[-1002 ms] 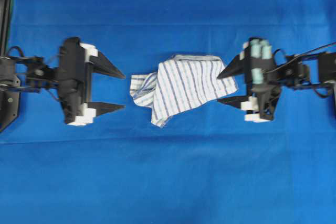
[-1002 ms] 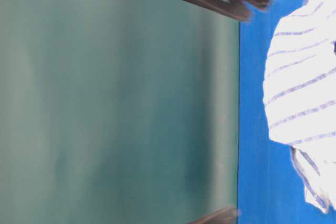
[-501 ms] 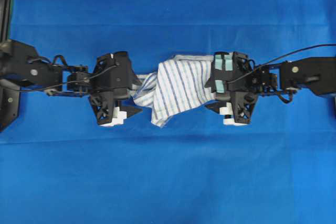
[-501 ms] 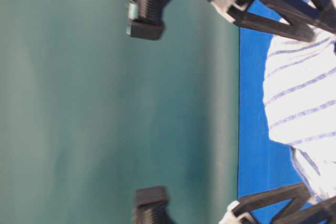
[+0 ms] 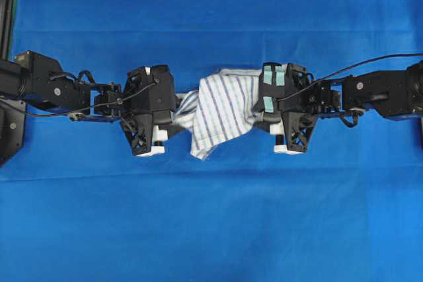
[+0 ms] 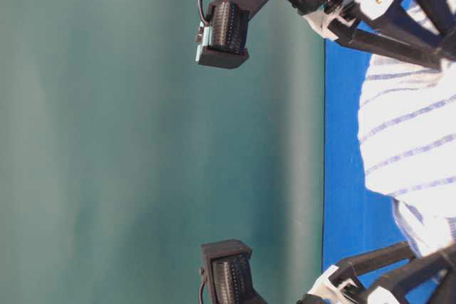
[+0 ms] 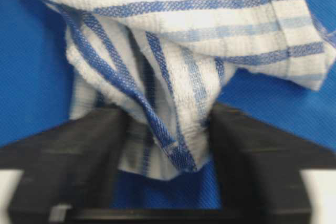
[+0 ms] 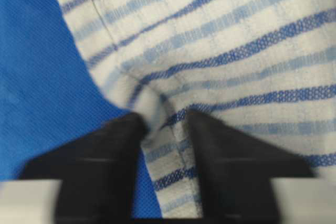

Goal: Lift the towel with both arms.
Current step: 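Close both grippers on the towel's left and right edges, then raise both grippers, lifting the towel off the table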

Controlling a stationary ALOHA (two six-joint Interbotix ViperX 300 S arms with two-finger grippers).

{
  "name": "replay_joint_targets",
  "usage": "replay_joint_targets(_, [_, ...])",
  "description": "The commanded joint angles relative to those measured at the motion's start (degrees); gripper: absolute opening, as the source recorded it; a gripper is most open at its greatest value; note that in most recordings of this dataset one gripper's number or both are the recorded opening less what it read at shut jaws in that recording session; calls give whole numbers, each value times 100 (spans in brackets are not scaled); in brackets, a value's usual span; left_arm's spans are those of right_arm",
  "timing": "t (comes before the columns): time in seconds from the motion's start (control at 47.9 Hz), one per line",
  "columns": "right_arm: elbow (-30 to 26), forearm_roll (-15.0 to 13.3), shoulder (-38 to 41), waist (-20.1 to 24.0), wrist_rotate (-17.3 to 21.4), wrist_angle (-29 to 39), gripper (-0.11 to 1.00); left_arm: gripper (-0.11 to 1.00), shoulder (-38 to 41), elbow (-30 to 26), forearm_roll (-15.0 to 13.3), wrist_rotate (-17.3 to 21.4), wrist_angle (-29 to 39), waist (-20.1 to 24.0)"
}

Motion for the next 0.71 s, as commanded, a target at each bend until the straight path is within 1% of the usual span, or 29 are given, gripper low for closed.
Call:
replay_joint_targets(0.0, [-97, 9, -79, -9, 0, -44, 26, 36, -44, -62, -9, 26, 88, 9])
replay_joint_targets(0.042, [-88, 9, -97, -9, 0, -35, 14, 23, -53, -53, -18, 26, 123, 9])
replay_joint_targets(0.083, [-79, 18, -132, -9, 9, -35, 5, 14, -70, -53, -9, 26, 132, 9])
replay_joint_targets(0.125, [-79, 18, -176, -9, 9, -26, 3, 6, -114, -44, -9, 26, 158, 18])
replay_joint_targets(0.146, [-79, 18, -211, -9, 9, -26, 3, 4, -141, -44, -18, 26, 176, 9])
replay_joint_targets(0.271, [-88, 26, -483, -9, 53, -26, 3, 5, -527, -70, -18, 0, 492, 9])
replay_joint_targets(0.376, [-158, 26, -888, -9, 167, 123, 3, 5, -1072, -149, -18, -53, 958, 26])
replay_joint_targets(0.459, [-281, 18, -1230, -26, 185, 396, 3, 5, -1644, -281, -18, -62, 1477, 44])
replay_joint_targets(0.689, [-800, -9, -2065, -97, 185, 1248, 3, 5, -2865, -756, -18, -79, 2549, 132])
